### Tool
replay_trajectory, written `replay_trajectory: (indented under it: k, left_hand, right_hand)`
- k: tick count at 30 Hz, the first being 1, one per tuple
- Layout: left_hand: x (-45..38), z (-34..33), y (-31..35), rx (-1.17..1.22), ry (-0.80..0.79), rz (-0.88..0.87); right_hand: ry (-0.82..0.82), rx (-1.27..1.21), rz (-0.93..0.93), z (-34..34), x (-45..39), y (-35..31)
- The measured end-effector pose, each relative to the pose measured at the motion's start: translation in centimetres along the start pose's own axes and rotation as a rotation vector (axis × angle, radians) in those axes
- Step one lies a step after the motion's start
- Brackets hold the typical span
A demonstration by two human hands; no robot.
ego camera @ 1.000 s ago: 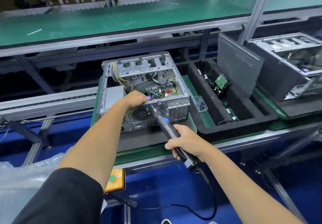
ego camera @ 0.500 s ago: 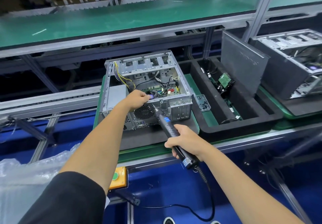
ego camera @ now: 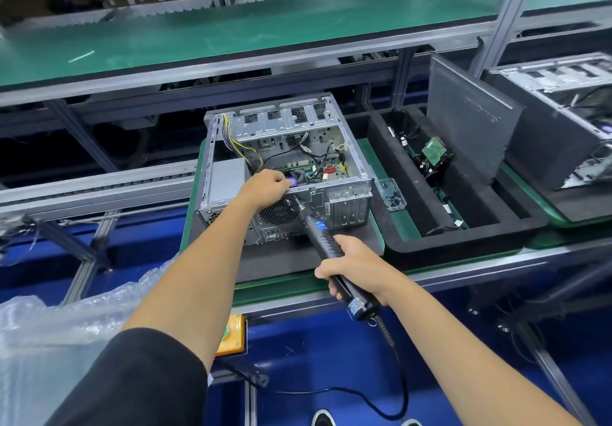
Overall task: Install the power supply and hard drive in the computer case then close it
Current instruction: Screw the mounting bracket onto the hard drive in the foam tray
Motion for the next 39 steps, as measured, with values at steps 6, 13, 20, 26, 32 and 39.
replay_trajectory:
  k: [6,13,20,26,32,39]
  left_hand:
    - [0.07,0.01,0.11,-0.034,0.005,0.016]
    - [-0.03,-0.04,0.01,-0.049,-0.001,0.030]
    - [-0.14,-0.16,0.07,-0.078,-0.015,0.028]
    - [-0.27,-0.21,-0.06,-0.104,0.009,0.030]
    - [-0.46,-0.31,0.05,-0.172,-0.003,0.024]
    - [-0.34,-0.43,0.29,-0.257,0.011,0.010]
  right_hand:
    - [0.005,0.008,-0.004,-0.15,-0.10,0.24]
    - [0.004,-0.002,0.003,0.01,0.07,-0.03]
    - [-0.003,0.001,0.005,0.28,0.21,-0.15]
    - [-0.001,0.000,0.004,0.44,0.17,-0.19]
    - [-0.007,0.000,0.012,0.44,0.22,-0.21]
    - [-0.015,0.008,0.013,0.60,0.27,-0.33]
Point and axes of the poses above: each hand's wrist, its own x-axis away from the middle knuckle, its own z-axis out of the back of the hand, y = z × x, the point moved 3 cm from there along -x, towards the middle knuckle, and after that the axes turned 15 degrees about -x, right-handed, at the moved point
